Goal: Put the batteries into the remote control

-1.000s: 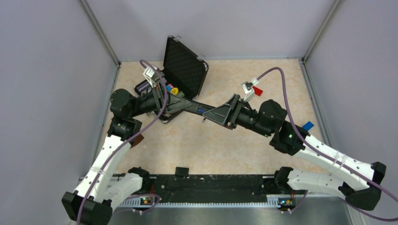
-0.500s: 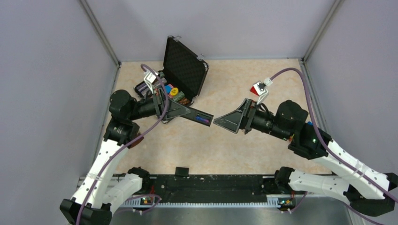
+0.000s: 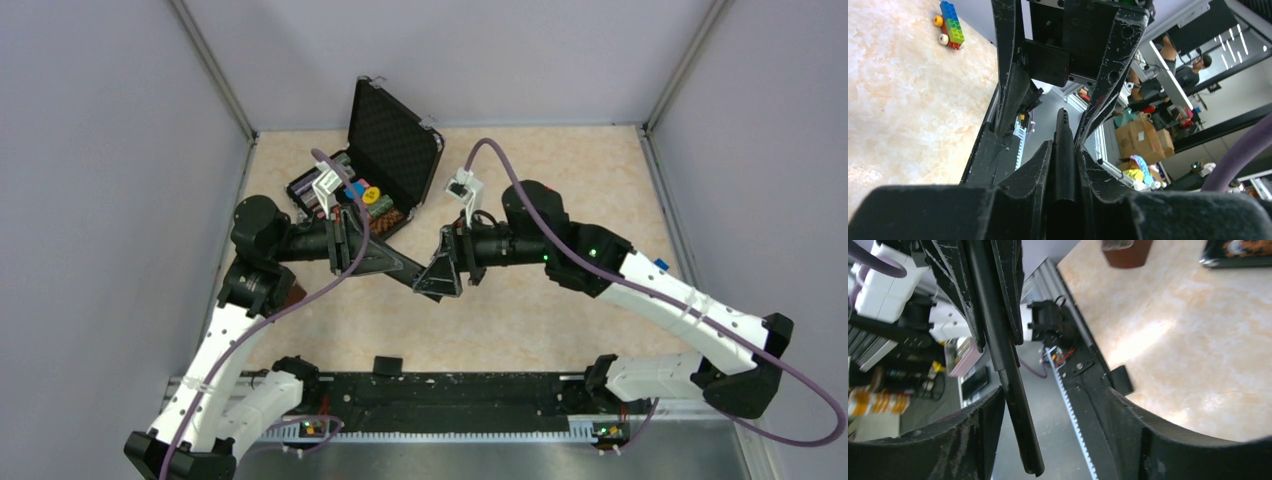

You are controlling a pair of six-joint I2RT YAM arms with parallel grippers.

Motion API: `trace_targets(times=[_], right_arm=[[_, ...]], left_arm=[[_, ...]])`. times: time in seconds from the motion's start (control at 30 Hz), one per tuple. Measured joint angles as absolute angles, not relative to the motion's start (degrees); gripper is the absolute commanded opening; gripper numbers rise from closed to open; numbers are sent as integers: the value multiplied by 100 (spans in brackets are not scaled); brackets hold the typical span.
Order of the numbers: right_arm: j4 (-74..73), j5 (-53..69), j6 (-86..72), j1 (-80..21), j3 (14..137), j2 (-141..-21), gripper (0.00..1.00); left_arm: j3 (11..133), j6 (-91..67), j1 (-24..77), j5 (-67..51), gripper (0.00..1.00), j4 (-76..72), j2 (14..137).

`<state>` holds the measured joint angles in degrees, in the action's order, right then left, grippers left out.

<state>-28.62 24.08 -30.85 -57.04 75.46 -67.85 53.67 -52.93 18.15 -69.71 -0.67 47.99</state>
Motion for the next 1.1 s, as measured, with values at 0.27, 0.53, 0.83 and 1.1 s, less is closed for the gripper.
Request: trace_targets(times=[0.27,0.53,0.83,1.1], right_arm=[[-2611,3518,-2978,-5693,7424,-6707,58],[-2471,3964,-2991,-5693,7422,-6888,54],[-1938,4219,-3223,-5695,7159,-7133,0],[-895,3922,-3815,-5677,6514,-7109,0]], left_arm=[[5371,-4871,1935,-7225,0,51,4687],[5378,-4727,1962,-7264,0,54,4687],[5378,-4580,1951,-7133,46,351,4716],[5323,-5127,1962,-6615,66,211,4668]])
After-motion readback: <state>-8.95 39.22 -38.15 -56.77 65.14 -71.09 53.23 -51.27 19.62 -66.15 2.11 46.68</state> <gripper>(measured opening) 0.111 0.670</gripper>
